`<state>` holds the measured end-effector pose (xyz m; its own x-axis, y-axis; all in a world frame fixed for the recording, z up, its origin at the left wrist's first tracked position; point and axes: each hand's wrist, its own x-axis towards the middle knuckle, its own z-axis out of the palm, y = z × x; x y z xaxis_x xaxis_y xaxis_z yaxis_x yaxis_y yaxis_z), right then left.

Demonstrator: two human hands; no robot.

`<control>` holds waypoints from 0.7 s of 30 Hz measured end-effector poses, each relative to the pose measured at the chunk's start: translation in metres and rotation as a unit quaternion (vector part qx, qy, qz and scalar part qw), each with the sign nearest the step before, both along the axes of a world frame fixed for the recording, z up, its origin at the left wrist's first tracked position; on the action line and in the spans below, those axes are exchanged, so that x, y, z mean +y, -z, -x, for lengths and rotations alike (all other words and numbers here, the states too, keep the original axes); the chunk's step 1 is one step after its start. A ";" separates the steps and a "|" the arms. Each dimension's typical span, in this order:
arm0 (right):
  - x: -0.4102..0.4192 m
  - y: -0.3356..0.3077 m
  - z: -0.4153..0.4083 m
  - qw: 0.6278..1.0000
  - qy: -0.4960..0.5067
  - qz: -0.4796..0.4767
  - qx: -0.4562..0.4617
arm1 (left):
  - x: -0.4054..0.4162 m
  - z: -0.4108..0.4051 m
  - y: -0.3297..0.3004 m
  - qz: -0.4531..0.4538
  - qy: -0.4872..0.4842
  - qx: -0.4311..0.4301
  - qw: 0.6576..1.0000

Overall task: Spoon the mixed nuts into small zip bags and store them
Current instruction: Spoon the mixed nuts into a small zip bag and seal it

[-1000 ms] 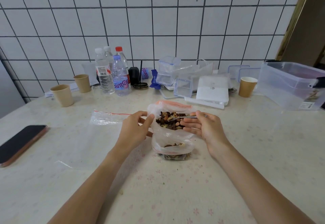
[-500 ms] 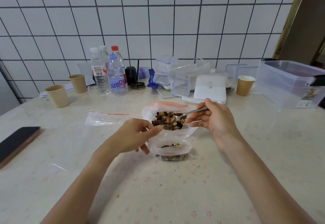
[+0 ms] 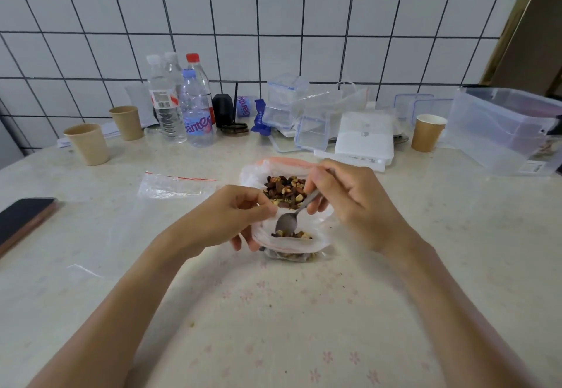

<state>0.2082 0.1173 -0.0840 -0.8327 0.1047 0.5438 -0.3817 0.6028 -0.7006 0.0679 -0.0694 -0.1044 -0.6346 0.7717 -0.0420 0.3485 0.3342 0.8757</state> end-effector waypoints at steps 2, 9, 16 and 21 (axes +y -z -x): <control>-0.003 -0.002 0.000 0.999 0.011 -0.048 -0.002 | -0.001 0.003 0.002 0.006 -0.005 -0.003 1.000; 0.009 0.003 0.003 0.995 0.024 0.098 0.018 | -0.004 0.009 0.006 0.025 -0.007 0.024 0.999; 0.027 0.011 0.015 0.930 0.137 0.341 -0.011 | -0.005 0.021 0.011 0.044 -0.103 0.017 0.994; 0.035 0.019 0.022 0.906 0.159 0.390 -0.047 | -0.003 0.036 0.023 0.065 -0.187 0.071 0.978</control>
<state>0.1865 0.1521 -0.1028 -0.7325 0.6684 0.1294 -0.1922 -0.0206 -0.9811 0.0321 -0.0722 -0.1275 -0.8783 0.4779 -0.0148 0.2952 0.5663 0.7695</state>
